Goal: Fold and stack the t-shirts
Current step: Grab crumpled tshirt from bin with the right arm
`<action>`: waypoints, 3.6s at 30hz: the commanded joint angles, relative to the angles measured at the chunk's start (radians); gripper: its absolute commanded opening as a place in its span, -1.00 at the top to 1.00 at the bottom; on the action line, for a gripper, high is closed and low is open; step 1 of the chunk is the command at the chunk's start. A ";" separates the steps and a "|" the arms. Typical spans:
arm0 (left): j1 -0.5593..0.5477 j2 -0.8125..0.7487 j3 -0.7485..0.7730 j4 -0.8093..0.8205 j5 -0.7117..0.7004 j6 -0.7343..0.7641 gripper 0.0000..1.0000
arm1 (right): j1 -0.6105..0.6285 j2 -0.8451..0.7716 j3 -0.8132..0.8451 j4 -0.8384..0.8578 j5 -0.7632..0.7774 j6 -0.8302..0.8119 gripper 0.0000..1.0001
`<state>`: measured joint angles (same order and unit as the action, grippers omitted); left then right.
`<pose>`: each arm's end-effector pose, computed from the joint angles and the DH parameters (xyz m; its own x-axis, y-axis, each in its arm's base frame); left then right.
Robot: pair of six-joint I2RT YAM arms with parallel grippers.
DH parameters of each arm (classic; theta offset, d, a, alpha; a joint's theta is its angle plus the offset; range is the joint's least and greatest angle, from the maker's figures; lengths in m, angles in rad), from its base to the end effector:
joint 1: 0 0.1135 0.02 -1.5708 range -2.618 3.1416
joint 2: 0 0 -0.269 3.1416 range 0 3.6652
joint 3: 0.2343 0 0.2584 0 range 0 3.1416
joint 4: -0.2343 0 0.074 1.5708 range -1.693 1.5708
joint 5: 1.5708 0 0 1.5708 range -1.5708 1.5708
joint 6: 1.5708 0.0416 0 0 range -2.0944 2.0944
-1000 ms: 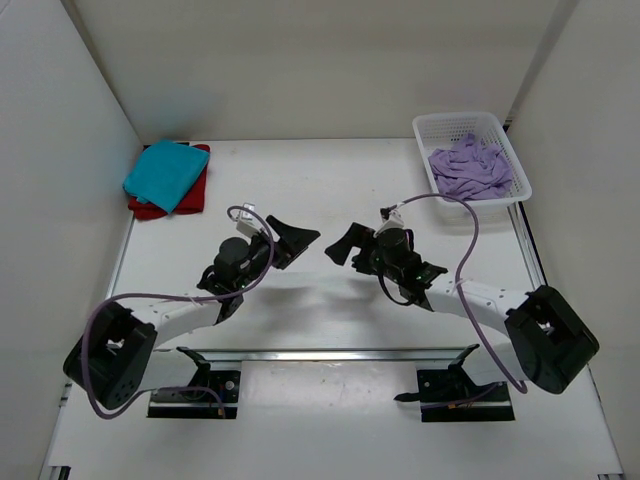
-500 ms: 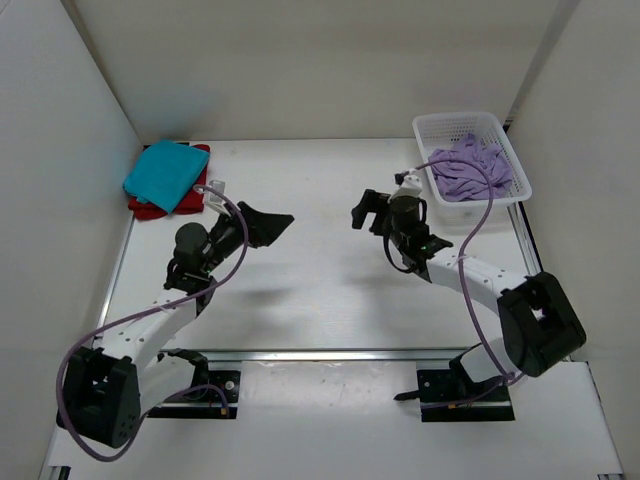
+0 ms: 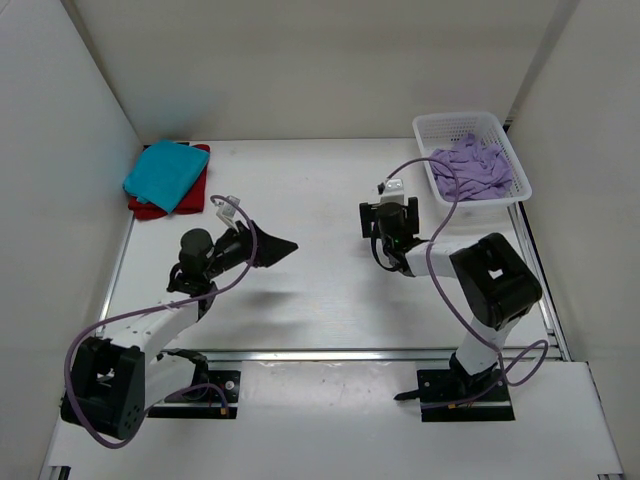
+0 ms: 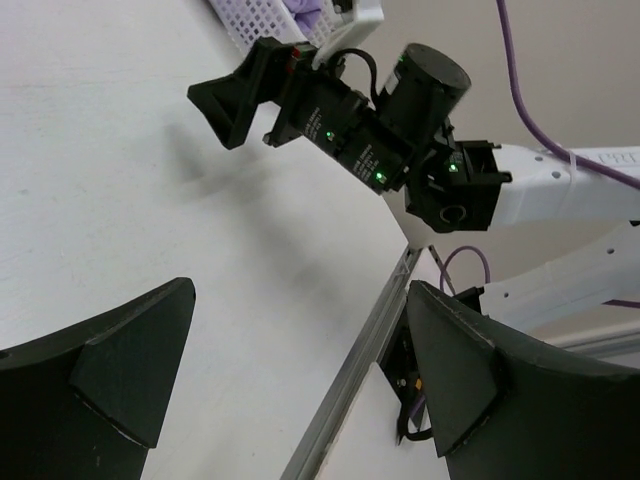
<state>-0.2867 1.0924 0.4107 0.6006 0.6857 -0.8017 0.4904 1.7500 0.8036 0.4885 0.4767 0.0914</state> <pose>0.2179 -0.0917 0.2319 -0.6463 -0.3892 -0.6563 0.5174 0.4086 -0.7519 0.3293 0.1542 0.1603 -0.3934 -0.1181 -0.9118 -0.0196 0.9926 -0.1201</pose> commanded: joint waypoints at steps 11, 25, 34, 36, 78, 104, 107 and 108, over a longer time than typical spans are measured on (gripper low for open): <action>0.066 -0.014 0.074 -0.044 0.066 -0.079 -0.97 | 0.037 -0.116 -0.256 0.485 -0.044 -0.172 -0.98; 0.035 -0.087 0.137 -0.281 -0.045 0.080 0.12 | 0.129 -0.121 0.084 -0.040 0.143 -0.171 -0.71; -0.099 -0.157 0.236 -0.581 -0.362 0.306 -0.09 | -0.148 -0.210 0.373 -0.669 -0.370 0.297 1.00; -0.159 -0.073 0.296 -0.700 -0.414 0.373 -0.31 | -0.254 -0.205 0.445 -0.721 -0.356 0.283 1.00; -0.100 0.175 0.211 -0.407 -0.258 0.242 -0.51 | -0.607 0.671 1.628 -1.153 -0.447 0.125 0.69; -0.092 0.192 0.182 -0.358 -0.250 0.231 -0.49 | -0.602 0.738 1.580 -1.145 -0.469 0.065 0.30; -0.083 0.196 0.186 -0.361 -0.258 0.225 -0.48 | -0.608 0.784 1.608 -1.174 -0.463 0.077 0.35; -0.083 0.198 0.185 -0.369 -0.258 0.234 -0.47 | -0.610 0.786 1.615 -1.177 -0.469 0.076 0.38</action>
<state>-0.3748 1.2888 0.6006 0.2115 0.4263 -0.5739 -0.1074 2.5046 2.3840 -0.6800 0.0166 0.1680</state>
